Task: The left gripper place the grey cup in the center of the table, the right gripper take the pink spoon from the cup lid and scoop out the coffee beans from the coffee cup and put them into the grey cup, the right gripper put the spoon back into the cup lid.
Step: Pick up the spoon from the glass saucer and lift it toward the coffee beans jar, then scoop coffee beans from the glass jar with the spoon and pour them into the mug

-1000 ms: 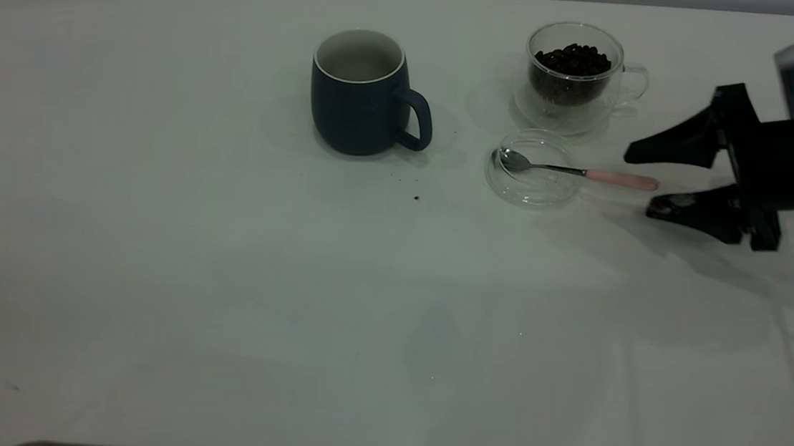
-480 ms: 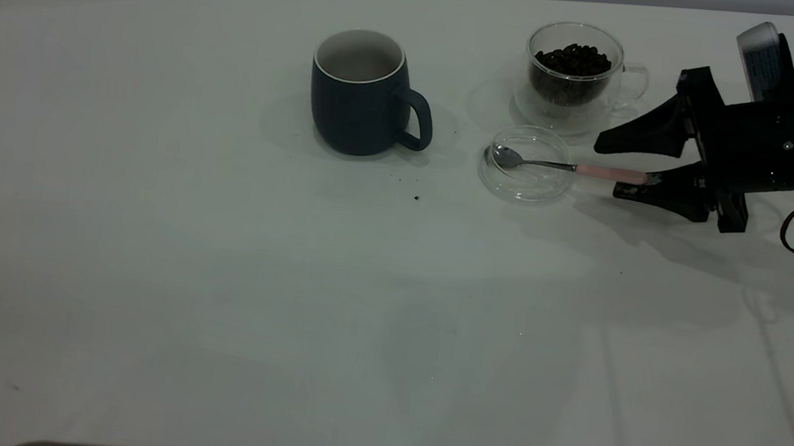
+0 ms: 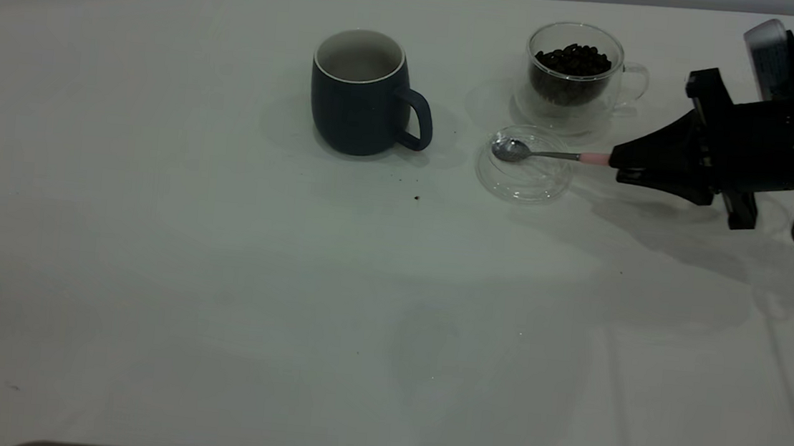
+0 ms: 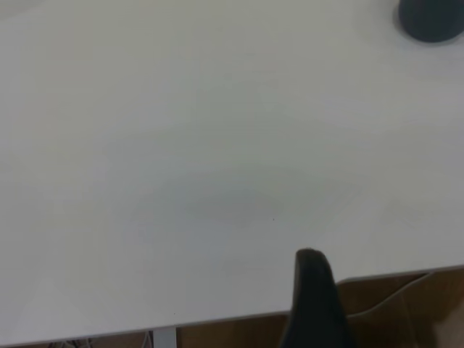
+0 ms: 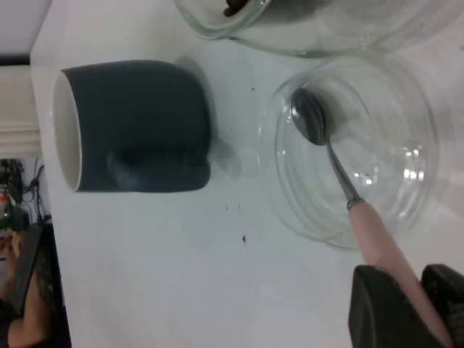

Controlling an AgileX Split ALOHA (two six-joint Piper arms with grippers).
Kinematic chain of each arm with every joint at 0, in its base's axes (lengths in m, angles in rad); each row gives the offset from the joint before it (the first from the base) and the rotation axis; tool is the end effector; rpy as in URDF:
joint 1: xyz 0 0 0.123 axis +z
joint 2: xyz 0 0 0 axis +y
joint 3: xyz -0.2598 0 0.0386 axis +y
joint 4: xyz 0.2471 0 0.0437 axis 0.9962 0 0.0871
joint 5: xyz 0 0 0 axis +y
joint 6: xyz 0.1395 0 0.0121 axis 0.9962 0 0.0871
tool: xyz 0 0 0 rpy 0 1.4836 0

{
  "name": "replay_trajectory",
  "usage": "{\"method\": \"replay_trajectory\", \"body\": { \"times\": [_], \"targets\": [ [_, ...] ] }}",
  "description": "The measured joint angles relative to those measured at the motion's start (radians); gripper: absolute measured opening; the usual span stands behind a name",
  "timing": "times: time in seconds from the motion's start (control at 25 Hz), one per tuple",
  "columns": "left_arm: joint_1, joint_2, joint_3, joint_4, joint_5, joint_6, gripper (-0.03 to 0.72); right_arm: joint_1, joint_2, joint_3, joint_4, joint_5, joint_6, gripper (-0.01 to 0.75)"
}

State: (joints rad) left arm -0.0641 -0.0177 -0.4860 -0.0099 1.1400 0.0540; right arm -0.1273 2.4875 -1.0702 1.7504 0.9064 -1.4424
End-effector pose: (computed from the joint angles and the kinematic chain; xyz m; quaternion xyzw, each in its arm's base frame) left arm 0.0541 -0.0047 0.2414 0.0519 0.8708 -0.0074 0.4889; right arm 0.3613 0.0632 -0.0662 0.1402 0.8735 0.4427 0.1462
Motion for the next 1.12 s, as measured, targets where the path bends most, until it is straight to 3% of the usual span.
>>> {"method": "replay_trajectory", "body": {
  "times": [0.56, 0.76, 0.96, 1.12],
  "targets": [
    [0.000, 0.000, 0.000, 0.000, 0.000, -0.001, 0.567, -0.031, -0.317, 0.057, -0.204, -0.008, 0.038, 0.110],
    [0.000, 0.000, 0.000, 0.000, 0.000, -0.002, 0.567, -0.031, -0.364, -0.049, -0.309, -0.117, 0.104, 0.110],
    [0.000, 0.000, 0.000, 0.000, 0.000, -0.002, 0.567, -0.031, -0.357, -0.178, -0.539, -0.175, 0.269, 0.110],
    [0.000, 0.000, 0.000, 0.000, 0.000, -0.002, 0.567, -0.016, -0.357, -0.215, -0.610, -0.219, 0.303, 0.110]
  ]
}}
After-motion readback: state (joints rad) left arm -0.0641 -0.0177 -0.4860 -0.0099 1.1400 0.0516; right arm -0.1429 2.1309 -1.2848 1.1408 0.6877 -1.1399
